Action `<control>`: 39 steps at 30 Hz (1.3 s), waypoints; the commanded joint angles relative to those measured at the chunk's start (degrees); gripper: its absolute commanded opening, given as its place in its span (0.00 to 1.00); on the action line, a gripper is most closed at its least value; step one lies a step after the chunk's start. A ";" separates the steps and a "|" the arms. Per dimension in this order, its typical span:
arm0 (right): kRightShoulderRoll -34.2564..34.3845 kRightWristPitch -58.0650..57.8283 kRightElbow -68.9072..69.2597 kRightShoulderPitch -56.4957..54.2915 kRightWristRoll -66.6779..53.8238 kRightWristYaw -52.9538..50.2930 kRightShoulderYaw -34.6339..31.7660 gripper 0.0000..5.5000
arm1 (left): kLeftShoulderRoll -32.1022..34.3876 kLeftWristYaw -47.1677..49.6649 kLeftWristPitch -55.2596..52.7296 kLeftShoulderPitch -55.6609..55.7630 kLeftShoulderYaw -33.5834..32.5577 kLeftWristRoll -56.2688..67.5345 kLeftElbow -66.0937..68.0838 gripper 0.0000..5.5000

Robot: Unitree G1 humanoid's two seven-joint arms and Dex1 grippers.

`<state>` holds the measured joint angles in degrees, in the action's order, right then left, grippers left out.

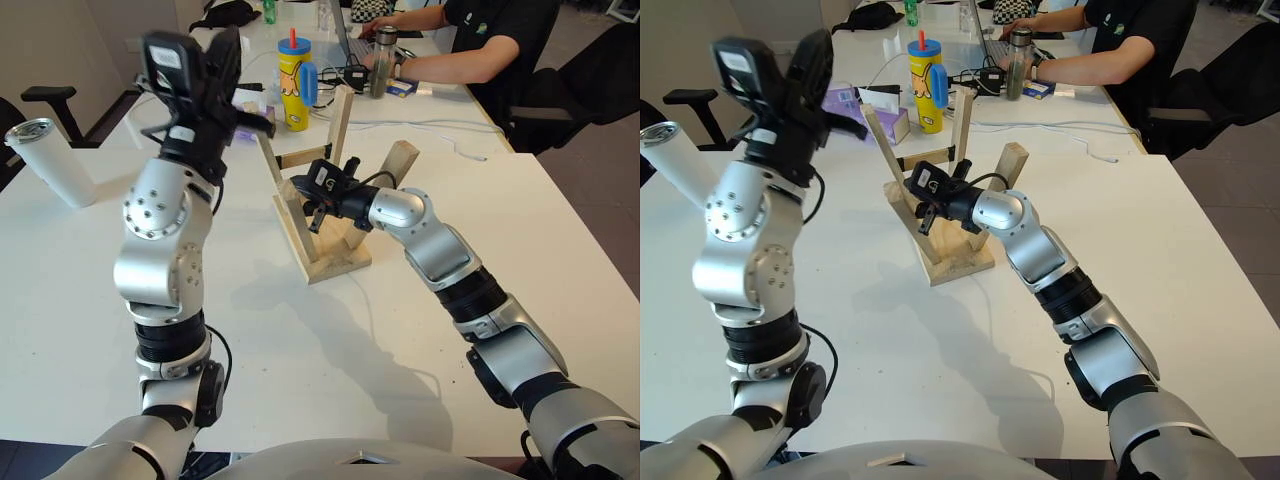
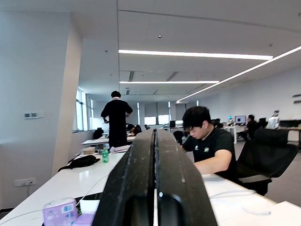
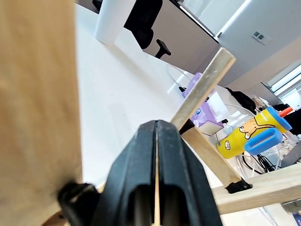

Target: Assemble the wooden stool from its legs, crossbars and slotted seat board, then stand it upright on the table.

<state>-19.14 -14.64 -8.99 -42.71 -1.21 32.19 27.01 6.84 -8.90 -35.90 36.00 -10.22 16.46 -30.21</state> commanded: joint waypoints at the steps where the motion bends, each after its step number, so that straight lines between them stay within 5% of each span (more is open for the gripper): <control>1: -3.15 -7.60 -17.08 17.20 4.03 4.55 6.34 0.00 | -4.09 2.35 -12.07 0.95 -2.95 13.18 -5.83 0.00; 8: -2.95 -7.07 -17.14 18.53 3.86 3.90 5.23 0.00 | 3.67 -3.08 -23.52 -8.22 5.31 16.78 -5.89 0.00; 12: -3.19 -6.89 -17.08 19.55 3.79 4.22 4.95 0.00 | 10.09 -8.77 -25.75 -7.26 2.44 21.32 -7.37 0.00; 18: -4.26 -5.67 -18.33 21.40 4.26 3.93 4.26 0.00 | 18.54 -13.05 -25.70 1.75 -11.67 32.45 -3.87 0.04; 22: -4.41 -5.86 -18.08 21.56 4.03 3.87 3.75 0.00 | 27.03 -22.74 -26.39 -8.82 -8.10 33.16 -5.57 0.15; 29: -4.51 -5.35 -18.80 20.49 4.38 4.53 3.69 0.00 | 31.98 -31.03 -21.97 -16.02 -3.19 29.56 -1.36 0.36; 39: -4.59 -4.97 -19.21 19.58 4.76 5.34 3.92 0.00 | 33.46 -35.77 -9.61 -16.12 7.66 16.67 8.71 0.40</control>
<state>-18.56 -8.80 -12.24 -40.81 -1.20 31.82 24.35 37.42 -42.46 -50.35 21.54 -6.07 38.24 -25.83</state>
